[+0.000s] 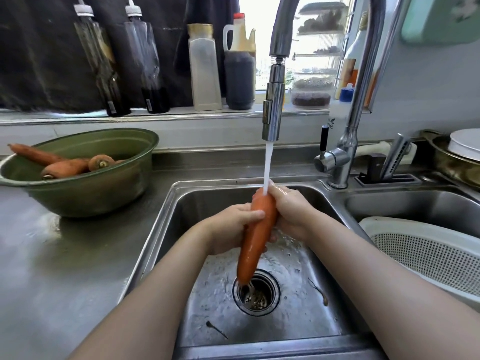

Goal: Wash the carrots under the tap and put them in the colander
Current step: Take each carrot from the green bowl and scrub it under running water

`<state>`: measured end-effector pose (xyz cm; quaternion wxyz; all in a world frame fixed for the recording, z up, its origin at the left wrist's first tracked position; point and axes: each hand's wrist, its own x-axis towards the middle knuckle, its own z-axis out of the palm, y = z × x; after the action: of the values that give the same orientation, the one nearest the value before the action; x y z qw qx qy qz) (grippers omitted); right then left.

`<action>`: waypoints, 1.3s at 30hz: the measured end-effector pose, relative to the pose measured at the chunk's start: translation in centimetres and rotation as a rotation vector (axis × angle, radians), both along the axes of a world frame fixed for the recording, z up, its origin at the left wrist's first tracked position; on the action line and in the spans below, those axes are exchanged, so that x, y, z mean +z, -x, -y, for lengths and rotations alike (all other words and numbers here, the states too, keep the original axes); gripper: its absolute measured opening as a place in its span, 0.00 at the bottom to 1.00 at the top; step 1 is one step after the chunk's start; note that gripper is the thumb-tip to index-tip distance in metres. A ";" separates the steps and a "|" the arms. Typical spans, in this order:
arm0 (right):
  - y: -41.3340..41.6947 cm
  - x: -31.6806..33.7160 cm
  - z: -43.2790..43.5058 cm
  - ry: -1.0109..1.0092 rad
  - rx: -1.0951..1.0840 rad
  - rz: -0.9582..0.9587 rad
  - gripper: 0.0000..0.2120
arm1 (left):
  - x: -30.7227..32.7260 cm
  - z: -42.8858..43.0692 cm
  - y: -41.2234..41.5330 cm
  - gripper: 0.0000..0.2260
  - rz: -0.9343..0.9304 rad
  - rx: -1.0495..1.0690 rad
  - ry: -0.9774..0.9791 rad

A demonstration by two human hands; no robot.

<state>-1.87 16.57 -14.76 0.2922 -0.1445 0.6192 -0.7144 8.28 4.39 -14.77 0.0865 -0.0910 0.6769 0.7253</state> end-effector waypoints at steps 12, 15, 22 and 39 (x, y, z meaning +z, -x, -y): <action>0.8 -0.1 -0.4 -0.008 -0.013 -0.034 0.21 | 0.5 0.0 0.4 0.12 -0.064 0.010 0.071; 1.2 -0.4 -0.5 -0.024 -0.022 -0.044 0.21 | 0.1 0.8 0.1 0.15 -0.064 -0.073 -0.028; 0.5 -0.3 -0.1 -0.110 0.081 -0.140 0.18 | 0.7 -1.5 1.0 0.30 -0.005 0.304 0.289; 0.3 -0.2 -0.1 -0.036 0.191 -0.125 0.15 | 1.1 -0.3 0.5 0.37 -0.001 0.244 0.376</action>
<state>-2.16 16.67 -14.99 0.3222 -0.2419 0.6324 -0.6616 7.79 4.70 -13.68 -0.0205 -0.1863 0.7842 0.5916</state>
